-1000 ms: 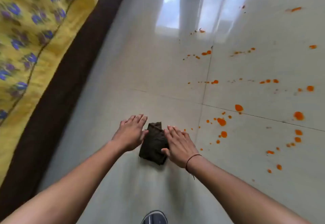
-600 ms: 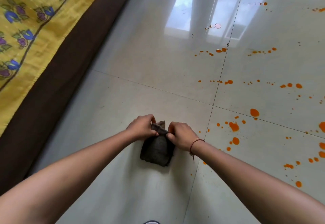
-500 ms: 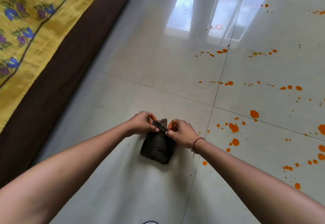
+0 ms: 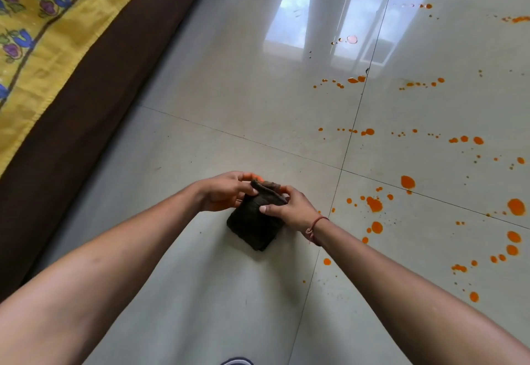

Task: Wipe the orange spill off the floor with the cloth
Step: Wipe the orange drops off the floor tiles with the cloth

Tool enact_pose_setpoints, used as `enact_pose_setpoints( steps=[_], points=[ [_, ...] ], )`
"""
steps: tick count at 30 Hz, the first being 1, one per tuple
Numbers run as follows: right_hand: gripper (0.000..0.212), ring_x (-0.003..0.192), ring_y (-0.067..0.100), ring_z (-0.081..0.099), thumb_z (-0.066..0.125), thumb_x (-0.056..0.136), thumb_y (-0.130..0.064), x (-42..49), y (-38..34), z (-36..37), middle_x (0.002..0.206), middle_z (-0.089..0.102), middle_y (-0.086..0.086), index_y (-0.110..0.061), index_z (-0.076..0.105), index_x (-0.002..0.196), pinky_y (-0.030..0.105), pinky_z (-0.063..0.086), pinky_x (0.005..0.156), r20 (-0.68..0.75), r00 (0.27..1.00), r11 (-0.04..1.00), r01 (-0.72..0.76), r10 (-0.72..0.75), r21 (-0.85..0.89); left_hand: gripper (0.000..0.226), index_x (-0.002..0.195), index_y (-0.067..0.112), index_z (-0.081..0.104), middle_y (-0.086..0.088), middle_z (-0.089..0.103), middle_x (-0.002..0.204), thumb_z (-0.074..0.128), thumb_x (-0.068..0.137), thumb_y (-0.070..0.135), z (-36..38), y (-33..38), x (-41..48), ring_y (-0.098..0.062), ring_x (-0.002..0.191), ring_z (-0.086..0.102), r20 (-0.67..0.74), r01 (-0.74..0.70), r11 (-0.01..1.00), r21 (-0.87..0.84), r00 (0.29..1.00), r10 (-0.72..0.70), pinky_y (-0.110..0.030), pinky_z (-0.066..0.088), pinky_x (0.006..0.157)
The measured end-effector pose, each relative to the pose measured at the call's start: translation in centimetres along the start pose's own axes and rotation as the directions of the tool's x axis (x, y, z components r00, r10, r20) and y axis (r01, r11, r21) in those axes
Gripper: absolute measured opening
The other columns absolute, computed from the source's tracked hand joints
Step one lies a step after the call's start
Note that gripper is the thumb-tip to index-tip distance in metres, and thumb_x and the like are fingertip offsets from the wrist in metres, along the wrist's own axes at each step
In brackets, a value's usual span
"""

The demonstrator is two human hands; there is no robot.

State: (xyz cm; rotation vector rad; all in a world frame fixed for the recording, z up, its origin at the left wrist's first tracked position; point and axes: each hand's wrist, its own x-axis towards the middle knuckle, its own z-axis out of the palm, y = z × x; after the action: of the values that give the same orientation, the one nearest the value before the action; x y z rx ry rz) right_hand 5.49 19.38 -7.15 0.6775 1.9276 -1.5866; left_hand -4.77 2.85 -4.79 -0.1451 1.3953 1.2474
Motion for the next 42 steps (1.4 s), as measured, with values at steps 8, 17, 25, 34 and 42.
enact_pose_setpoints(
  steps=[8, 17, 25, 34, 42],
  points=[
    [0.021, 0.095, 0.026, 0.068, 0.07, 0.086, -0.015, -3.0, 0.2, -3.4, 0.103, 0.07, 0.015, -0.004, 0.065, 0.103, 0.037, 0.055, 0.088, 0.257, 0.961, 0.924, -0.192, 0.108, 0.331, 0.021, 0.109, 0.014, 0.061, -0.007, 0.067, 0.105, 0.065, 0.09, 0.007, 2.6, 2.6, 0.7, -0.018, 0.084, 0.065, 0.013, 0.01, 0.976, 0.217, 1.0, -0.013, -0.027, 0.055, 0.073],
    [0.076, 0.125, 0.03, 0.043, 0.077, 0.074, -0.039, -1.5, -0.1, -4.1, 0.137, 0.044, 0.009, -0.021, 0.037, 0.137, 0.043, 0.038, 0.101, -0.194, 0.924, 0.533, 0.013, -0.33, -0.846, 0.158, 0.151, 0.028, -0.021, -0.003, -0.034, 0.155, 0.095, 0.045, 0.039, 4.7, 2.0, 3.8, -0.04, 0.144, -0.02, -0.252, 0.253, -0.01, 0.968, 0.966, 0.062, -0.069, 0.023, 0.106],
    [0.069, 0.141, 0.027, 0.033, 0.037, 0.088, -0.052, -2.1, 6.7, 1.1, 0.154, 0.034, 0.008, -0.014, 0.038, 0.146, 0.046, 0.021, 0.111, -0.064, 0.893, 0.385, 0.127, -0.446, -0.914, 0.165, 0.147, 0.023, -0.03, -0.009, -0.043, 0.149, 0.097, 0.042, 0.036, 5.1, 0.6, 4.5, -0.047, 0.14, -0.026, -0.282, 0.287, -0.053, 0.956, 0.956, 0.084, -0.074, 0.021, 0.101],
    [0.068, 0.143, 0.025, 0.029, 0.034, 0.09, -0.053, -1.8, 8.3, -0.5, 0.156, 0.031, 0.006, -0.018, 0.035, 0.148, 0.047, 0.021, 0.111, -0.195, 0.859, 0.43, 0.032, -0.473, -0.902, 0.163, 0.147, 0.024, -0.029, -0.008, -0.044, 0.149, 0.097, 0.044, 0.03, 5.3, 1.0, 4.4, -0.046, 0.14, -0.026, -0.296, 0.299, -0.041, 0.953, 0.953, 0.069, -0.072, 0.02, 0.103],
    [0.067, 0.143, 0.023, 0.031, 0.044, 0.089, -0.048, -7.3, 14.4, -3.5, 0.158, 0.024, 0.004, -0.02, 0.034, 0.149, 0.044, 0.021, 0.113, -0.012, 0.829, 0.291, 0.182, -0.559, -0.939, 0.159, 0.15, 0.024, -0.023, -0.009, -0.037, 0.153, 0.093, 0.045, 0.05, 6.4, 0.6, 4.9, -0.043, 0.141, -0.025, -0.313, 0.301, 0.097, 0.949, 0.939, 0.142, -0.064, 0.007, 0.113]
  ],
)
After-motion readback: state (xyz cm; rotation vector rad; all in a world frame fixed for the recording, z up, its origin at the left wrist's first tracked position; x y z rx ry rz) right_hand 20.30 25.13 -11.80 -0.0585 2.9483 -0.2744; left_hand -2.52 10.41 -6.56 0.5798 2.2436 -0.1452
